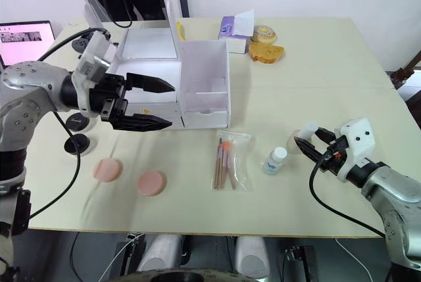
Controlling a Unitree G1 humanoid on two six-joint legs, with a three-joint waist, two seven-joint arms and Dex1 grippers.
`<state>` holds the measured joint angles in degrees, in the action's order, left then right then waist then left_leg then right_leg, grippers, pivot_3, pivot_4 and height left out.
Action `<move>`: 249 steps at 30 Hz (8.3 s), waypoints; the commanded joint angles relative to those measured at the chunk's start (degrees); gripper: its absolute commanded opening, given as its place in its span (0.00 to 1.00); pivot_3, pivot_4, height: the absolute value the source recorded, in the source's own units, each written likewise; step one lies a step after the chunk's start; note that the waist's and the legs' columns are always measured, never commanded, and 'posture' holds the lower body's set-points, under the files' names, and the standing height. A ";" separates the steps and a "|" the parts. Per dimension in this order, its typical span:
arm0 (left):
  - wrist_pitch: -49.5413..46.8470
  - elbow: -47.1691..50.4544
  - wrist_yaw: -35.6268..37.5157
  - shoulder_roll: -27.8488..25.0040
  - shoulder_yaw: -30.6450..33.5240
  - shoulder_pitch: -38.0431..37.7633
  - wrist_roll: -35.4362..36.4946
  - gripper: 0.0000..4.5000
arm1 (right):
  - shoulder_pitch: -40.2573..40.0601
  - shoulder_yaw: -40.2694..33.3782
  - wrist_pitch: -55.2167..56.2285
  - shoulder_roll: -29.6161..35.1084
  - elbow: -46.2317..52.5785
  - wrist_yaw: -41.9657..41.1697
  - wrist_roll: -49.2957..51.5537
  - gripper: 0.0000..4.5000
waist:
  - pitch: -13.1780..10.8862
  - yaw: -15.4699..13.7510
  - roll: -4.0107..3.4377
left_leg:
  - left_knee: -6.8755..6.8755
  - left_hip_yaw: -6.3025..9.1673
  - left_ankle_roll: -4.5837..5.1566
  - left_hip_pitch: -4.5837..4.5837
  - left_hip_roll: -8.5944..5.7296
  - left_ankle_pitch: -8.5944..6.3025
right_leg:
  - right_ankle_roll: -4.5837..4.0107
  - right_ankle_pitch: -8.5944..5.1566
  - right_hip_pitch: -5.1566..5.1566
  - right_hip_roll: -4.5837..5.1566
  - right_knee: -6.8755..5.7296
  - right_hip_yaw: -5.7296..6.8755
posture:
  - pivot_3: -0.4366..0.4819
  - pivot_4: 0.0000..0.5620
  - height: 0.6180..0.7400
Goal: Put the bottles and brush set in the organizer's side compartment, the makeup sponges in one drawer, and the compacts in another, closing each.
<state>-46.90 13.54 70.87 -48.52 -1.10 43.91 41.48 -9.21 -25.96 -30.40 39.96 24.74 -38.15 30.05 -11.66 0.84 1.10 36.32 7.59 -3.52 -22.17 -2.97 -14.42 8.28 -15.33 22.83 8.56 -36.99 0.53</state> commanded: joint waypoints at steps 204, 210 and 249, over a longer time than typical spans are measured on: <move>14.49 -7.56 7.35 -3.97 10.94 -15.86 -1.94 1.00 | 3.02 5.24 -1.07 9.26 4.23 -19.31 7.51 0.50 | -0.01 -0.06 -0.02 | 0.00 -0.65 -0.04 -0.03 0.99 0.02 | -0.54 0.42 0.47 -0.96 0.03 -0.45 | 0.48 0.27 1.00; 14.38 -7.78 7.03 -3.58 10.67 -15.08 -1.98 1.00 | 1.80 5.26 1.48 8.27 3.09 -19.94 6.42 0.50 | -0.01 -0.08 -0.02 | 0.01 -0.65 -0.04 -0.04 0.99 0.02 | -0.54 0.42 0.47 -0.96 0.03 -0.45 | 0.48 0.27 1.00; 14.21 -1.24 -1.69 -4.03 27.47 -32.67 1.13 1.00 | 62.40 29.88 -21.75 5.61 -7.72 -9.59 14.63 0.14 | -0.04 0.31 -0.07 | -0.08 -0.60 -0.04 -0.21 1.00 0.02 | -0.57 0.43 0.76 -0.96 0.03 -0.46 | 0.48 0.27 1.00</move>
<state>-32.51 9.81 70.09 -51.95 23.75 11.45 41.33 50.99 3.00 -51.97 46.28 18.12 -47.62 46.05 -11.70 1.15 1.03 36.24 6.99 -3.56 -22.39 -1.97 -14.39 7.71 -14.90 23.59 7.60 -36.96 0.07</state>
